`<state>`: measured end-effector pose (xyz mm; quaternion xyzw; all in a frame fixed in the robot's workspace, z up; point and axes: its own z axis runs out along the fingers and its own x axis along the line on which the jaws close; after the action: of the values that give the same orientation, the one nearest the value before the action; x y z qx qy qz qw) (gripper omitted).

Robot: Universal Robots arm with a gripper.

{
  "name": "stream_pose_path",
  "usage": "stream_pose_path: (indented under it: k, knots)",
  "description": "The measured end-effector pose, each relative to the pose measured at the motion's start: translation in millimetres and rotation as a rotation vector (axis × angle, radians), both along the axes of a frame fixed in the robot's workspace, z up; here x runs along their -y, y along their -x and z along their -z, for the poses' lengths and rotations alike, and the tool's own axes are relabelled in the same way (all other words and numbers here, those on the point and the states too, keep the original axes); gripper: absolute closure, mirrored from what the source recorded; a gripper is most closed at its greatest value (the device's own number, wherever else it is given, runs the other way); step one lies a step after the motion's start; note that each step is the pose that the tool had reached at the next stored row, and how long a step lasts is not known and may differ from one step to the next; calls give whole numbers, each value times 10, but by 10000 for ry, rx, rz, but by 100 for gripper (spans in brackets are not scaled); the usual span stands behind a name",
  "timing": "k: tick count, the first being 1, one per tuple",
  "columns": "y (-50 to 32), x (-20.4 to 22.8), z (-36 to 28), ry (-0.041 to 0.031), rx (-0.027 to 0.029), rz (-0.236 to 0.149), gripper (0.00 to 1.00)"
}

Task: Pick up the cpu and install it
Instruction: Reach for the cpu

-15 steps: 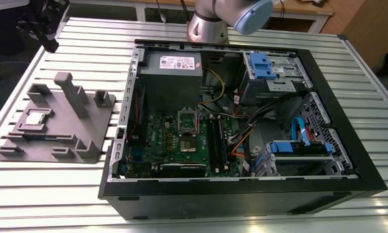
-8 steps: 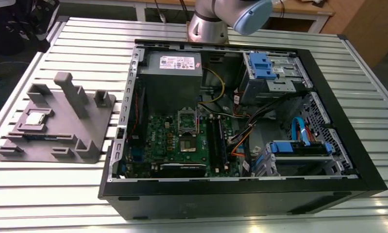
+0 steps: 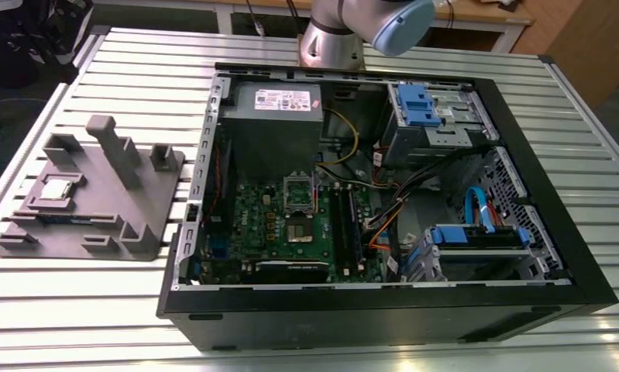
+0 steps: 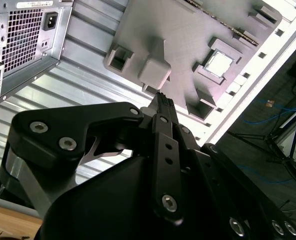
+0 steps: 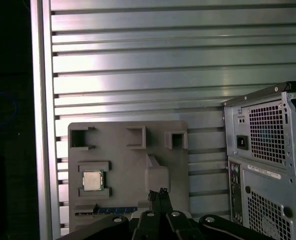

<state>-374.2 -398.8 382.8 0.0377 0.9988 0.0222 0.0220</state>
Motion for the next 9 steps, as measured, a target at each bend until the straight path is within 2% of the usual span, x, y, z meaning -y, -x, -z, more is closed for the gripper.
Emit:
stream_pose_path:
  k: [5,9]
  knots:
    - [17,0,4,1,0,1,90]
    - [66,0,14,0,6,0,90]
